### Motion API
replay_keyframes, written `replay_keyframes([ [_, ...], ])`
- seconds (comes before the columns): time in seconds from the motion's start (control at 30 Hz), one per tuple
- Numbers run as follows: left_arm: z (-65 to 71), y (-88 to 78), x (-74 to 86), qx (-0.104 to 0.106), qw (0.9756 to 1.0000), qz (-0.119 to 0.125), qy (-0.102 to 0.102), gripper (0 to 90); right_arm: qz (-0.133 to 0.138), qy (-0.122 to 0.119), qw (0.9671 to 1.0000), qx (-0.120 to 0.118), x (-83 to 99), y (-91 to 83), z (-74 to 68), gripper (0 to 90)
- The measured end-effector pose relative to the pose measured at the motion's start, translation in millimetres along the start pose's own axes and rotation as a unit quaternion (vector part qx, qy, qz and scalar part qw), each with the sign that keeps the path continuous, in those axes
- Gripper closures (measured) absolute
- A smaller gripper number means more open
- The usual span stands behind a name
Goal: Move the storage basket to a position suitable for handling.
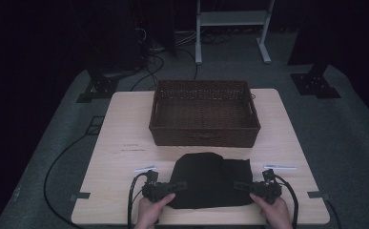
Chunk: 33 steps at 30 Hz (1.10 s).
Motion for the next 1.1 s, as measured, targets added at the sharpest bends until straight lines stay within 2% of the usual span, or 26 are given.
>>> replay_keyframes([
  [0.33,8.8,-7.2,-8.1,0.013,0.9998,0.012,0.004,75.3,0.019,-0.01,0.9995,-0.025,-8.3,-5.1,-15.8,77.3],
  [0.6,23.2,-13.2,-16.7,0.024,0.9992,0.027,0.018,75.2,0.038,-0.002,0.9983,-0.045,-17.1,-10.1,-25.7,77.3],
  [0.63,27.1,-15.6,-19.3,0.027,0.999,0.032,0.018,75.2,0.045,-0.005,0.9978,-0.05,-20.2,-11.3,-30.2,77.3],
  [1.0,40.9,-22.2,-34.8,0.035,0.9979,0.046,0.029,75.2,0.056,-0.02,0.9964,-0.06,-37.3,-14.2,-46.5,77.3],
  [1.1,46.8,-23.4,-43.1,0.037,0.9971,0.054,0.04,75.2,0.062,-0.027,0.9957,-0.064,-44.1,-15.3,-51.7,77.3],
])
Point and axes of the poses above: each handheld gripper's, and its own axes: y roughly forward along the jaws, x roughly out of its underside, z roughly to its right, the point moved 7 cm from there along y, roughly forward along the jaws, and after that the axes turned 9 degrees about z, right-handed, at the moved point
